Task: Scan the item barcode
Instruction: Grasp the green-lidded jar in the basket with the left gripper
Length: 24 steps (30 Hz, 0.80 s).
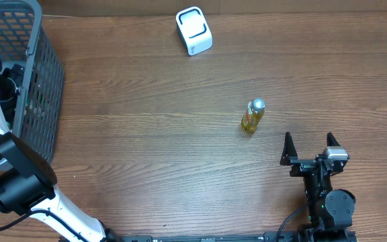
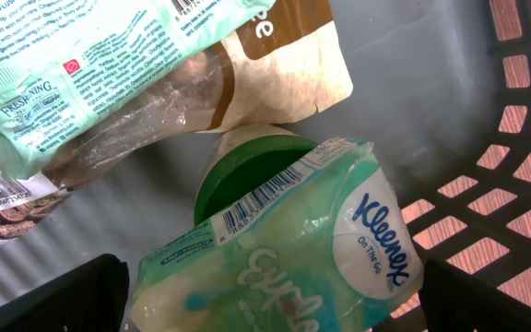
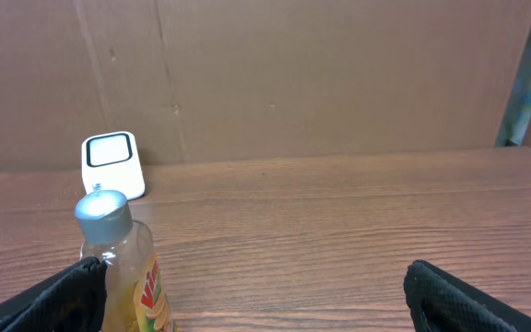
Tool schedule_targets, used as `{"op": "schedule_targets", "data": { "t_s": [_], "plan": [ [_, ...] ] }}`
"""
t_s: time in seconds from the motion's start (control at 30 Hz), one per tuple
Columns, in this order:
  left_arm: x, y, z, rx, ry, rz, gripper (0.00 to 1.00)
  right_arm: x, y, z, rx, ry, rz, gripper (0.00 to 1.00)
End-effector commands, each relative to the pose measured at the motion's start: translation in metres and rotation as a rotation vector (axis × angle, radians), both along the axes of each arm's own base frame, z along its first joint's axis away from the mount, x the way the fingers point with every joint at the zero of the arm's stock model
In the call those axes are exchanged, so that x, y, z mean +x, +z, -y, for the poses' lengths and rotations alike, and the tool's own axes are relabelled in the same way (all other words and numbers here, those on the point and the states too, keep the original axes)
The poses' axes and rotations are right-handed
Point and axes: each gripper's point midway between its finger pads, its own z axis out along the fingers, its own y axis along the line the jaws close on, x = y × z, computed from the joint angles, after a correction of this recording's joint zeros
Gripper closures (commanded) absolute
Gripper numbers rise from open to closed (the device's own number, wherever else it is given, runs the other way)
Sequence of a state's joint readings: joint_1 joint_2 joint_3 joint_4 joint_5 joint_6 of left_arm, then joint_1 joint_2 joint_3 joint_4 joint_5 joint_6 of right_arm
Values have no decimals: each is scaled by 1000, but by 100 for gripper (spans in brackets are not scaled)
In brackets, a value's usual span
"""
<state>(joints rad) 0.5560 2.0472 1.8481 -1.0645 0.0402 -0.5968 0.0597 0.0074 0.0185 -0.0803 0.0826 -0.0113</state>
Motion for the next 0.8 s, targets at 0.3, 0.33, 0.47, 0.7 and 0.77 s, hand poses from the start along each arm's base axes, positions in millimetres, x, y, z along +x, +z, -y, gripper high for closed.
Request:
{"op": "schedule_targets", "data": {
  "t_s": [0.3, 0.33, 0.47, 0.7, 0.77],
  "plan": [
    [21, 24, 12, -39, -78, 107, 0, 0, -3, 0, -5, -2, -2, 0],
    [21, 26, 12, -43, -80, 109, 0, 0, -3, 0, -5, -2, -2, 0],
    [16, 25, 14, -56, -68, 89, 0, 0, -3, 0, -6, -2, -2, 0],
    [13, 20, 15, -61, -47, 71, 0, 0, -3, 0, -5, -2, -2, 0],
    [9, 16, 13, -51, -36, 52, 0, 0, -3, 0, -5, -2, -2, 0]
  ]
}}
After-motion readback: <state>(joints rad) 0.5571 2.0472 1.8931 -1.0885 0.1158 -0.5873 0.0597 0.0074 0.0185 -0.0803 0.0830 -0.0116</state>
